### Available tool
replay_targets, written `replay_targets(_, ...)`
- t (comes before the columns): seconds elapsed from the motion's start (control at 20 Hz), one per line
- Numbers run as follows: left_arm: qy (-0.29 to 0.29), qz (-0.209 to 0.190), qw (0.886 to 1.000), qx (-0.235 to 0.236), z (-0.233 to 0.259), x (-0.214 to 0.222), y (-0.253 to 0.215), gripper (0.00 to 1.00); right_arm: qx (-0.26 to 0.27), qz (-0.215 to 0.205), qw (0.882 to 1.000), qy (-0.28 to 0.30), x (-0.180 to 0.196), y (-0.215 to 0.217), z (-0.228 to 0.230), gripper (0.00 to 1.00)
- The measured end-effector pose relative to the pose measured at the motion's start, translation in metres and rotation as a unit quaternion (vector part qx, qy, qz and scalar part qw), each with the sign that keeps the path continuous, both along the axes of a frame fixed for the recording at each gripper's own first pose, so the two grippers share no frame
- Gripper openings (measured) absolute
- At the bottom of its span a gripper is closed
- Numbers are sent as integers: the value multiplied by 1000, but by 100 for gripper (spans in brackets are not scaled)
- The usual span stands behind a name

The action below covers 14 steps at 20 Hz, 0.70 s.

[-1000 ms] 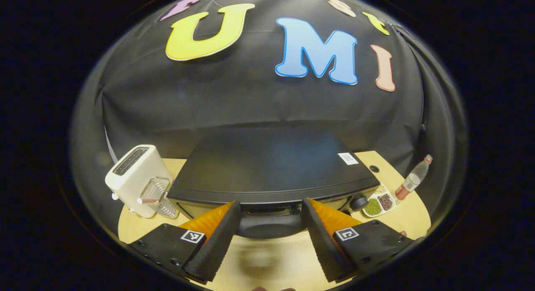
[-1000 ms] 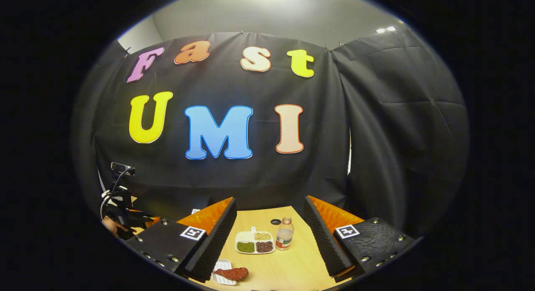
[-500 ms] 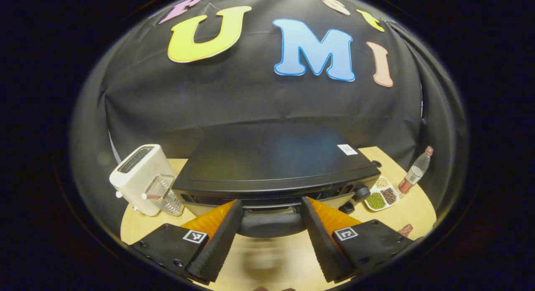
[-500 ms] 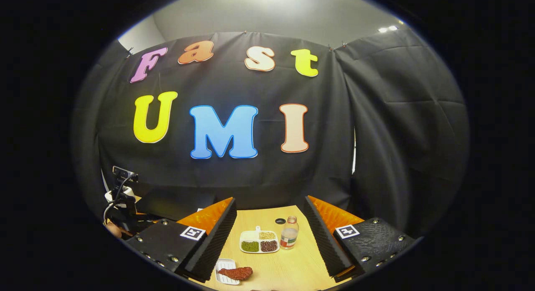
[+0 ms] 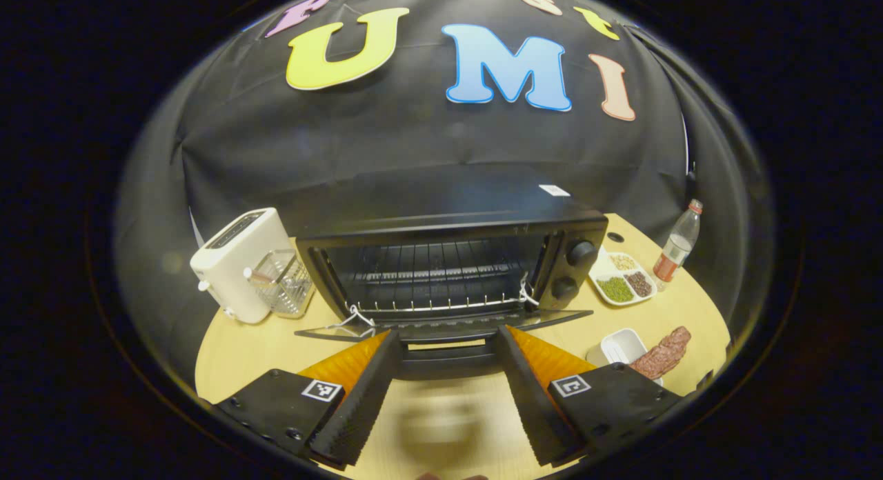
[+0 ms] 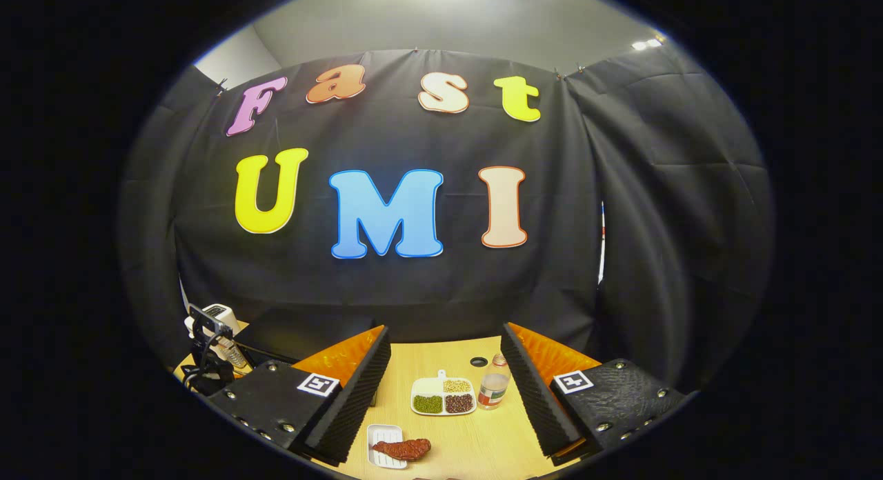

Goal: Open the electric oven with the left hand, put the food in, and close the electric oven.

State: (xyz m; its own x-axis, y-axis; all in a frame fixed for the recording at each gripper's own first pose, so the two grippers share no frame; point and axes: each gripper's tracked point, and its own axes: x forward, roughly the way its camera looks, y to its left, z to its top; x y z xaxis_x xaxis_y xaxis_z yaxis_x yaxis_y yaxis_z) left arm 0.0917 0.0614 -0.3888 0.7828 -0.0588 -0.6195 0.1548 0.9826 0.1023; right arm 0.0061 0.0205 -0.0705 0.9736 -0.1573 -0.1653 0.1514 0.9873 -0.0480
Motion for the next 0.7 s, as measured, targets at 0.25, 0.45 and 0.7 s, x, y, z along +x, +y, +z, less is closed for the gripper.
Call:
replay_targets(0.25,10,2,1000,4,-16,-15,1,90,-7,3,1000,9,-3,1,-6,97)
replay_targets(0.45,26,9,1000,-2,-31,-28,3,99,-11,0,1000,22,-10,-1,-14,97)
replay_targets(0.7,51,36,998,-13,-58,-37,17,99,-18,-1,999,26,-14,-2,-17,97)
